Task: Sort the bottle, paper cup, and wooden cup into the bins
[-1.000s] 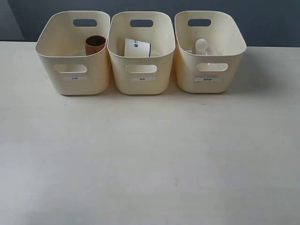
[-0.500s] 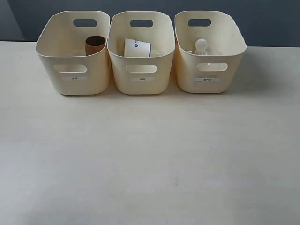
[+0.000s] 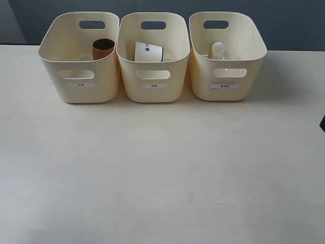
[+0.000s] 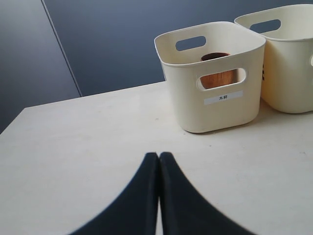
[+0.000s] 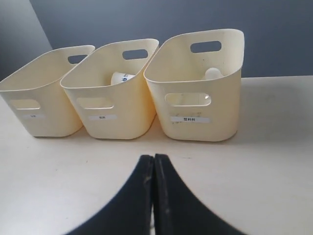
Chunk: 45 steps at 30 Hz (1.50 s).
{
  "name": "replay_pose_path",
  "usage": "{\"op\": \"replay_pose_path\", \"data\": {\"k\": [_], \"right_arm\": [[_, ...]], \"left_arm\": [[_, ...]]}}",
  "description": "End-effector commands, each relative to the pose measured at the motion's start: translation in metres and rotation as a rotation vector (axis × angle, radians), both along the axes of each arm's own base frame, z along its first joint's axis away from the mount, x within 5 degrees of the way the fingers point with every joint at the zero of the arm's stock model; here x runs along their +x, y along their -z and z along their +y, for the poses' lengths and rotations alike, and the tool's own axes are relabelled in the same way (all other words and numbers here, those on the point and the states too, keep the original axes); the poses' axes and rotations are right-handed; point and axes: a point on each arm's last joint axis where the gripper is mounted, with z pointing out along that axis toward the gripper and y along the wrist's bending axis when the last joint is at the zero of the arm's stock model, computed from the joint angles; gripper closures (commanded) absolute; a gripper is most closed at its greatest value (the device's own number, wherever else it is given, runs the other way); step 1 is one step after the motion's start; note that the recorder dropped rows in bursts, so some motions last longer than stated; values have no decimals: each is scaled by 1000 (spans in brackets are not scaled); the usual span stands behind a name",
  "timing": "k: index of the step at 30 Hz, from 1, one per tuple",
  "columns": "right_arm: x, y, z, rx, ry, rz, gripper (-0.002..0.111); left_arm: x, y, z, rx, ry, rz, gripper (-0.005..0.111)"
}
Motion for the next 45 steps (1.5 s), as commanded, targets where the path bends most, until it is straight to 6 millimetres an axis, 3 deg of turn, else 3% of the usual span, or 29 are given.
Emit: {"op": "replay_pose_path", "data": {"k": [1, 8, 21, 30, 35, 45], "right_arm": [[-7, 10, -13, 47, 64, -71, 109], [-16, 42, -46, 269, 330, -93, 109], [-18, 47, -57, 267, 484, -52, 109], [-22, 44, -51, 314, 511, -84, 109], [-24, 37, -47, 205, 544, -184, 109], [-24, 28, -27, 110, 364, -295, 109]], "left_arm": [[0, 0, 0, -3, 3, -4, 107], [0, 0, 0, -3, 3, -4, 107], [0, 0, 0, -6, 3, -4, 107], [0, 0, 0, -6, 3, -4, 107], [0, 0, 0, -6, 3, -4, 107], [0, 0, 0, -6, 3, -4, 107]]}}
